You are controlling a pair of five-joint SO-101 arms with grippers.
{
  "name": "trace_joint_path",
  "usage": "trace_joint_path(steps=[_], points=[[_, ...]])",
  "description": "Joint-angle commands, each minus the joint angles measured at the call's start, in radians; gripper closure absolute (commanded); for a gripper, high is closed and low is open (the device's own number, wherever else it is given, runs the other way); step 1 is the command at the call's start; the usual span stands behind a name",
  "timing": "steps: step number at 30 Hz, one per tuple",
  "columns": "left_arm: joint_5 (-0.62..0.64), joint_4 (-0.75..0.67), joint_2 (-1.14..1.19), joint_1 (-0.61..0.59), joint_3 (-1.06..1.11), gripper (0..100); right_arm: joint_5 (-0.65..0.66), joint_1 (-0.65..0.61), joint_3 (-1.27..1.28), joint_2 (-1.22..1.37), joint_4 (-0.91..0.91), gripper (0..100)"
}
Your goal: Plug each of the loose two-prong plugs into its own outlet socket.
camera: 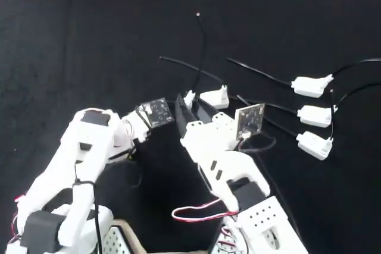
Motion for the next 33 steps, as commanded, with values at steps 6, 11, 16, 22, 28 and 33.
trace_joint_path(steps=[6,11,16,22,28,33], points=[[-0.049,0.150,-0.084,-0.027,-0.061,76,0.011,0.006,-0.004,-0.018,0.003,98.6],[-0.163,0.216,-0.210,-0.120,-0.099,72,0.011,0.006,-0.004,-0.018,0.003,98.6],[-0.176,0.169,-0.227,-0.168,-0.102,71,0.009,0.006,-0.004,-0.018,0.003,98.6],[-0.203,0.048,-0.107,-0.168,-0.128,70,0.009,0.006,-0.004,-0.018,0.003,98.6],[-0.242,-0.026,0.180,-0.185,-0.193,71,0.009,0.006,-0.002,-0.018,0.003,98.6],[-0.239,-0.017,0.267,-0.183,-0.234,75,0.011,0.006,-0.002,-0.018,0.003,98.6]])
